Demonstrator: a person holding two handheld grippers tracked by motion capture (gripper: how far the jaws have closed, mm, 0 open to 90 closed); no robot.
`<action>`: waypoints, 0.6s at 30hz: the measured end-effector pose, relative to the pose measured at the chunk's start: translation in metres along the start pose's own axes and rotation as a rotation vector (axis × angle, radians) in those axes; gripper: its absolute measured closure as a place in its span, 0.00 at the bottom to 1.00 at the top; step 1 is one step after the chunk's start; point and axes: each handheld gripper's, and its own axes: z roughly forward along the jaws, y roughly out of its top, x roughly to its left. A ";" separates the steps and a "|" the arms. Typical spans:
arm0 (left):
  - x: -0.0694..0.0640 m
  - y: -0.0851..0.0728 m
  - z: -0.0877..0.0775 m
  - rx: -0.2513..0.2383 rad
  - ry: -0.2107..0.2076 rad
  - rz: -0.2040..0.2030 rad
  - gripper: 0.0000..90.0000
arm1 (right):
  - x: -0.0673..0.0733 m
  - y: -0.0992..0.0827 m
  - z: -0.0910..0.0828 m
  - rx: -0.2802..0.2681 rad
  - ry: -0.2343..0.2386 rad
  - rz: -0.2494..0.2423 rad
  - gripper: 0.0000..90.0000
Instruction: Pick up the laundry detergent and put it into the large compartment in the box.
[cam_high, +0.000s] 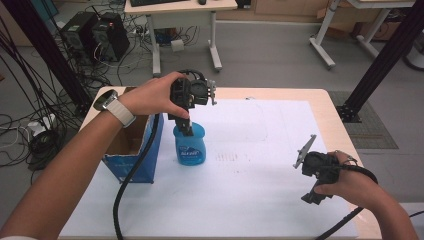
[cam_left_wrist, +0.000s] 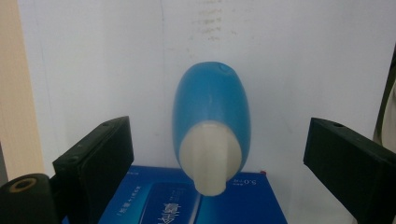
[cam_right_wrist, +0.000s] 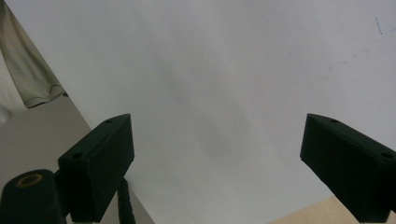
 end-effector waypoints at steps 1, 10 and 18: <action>0.001 0.001 0.002 0.004 -0.001 -0.002 0.10 | 0.000 0.000 0.000 0.000 0.000 0.003 0.10; 0.008 0.001 0.020 0.020 -0.020 0.006 0.10 | 0.001 -0.001 0.001 0.002 0.002 0.008 0.10; 0.009 -0.003 0.034 0.020 -0.020 -0.002 0.10 | 0.001 0.000 0.004 0.001 0.010 0.007 0.10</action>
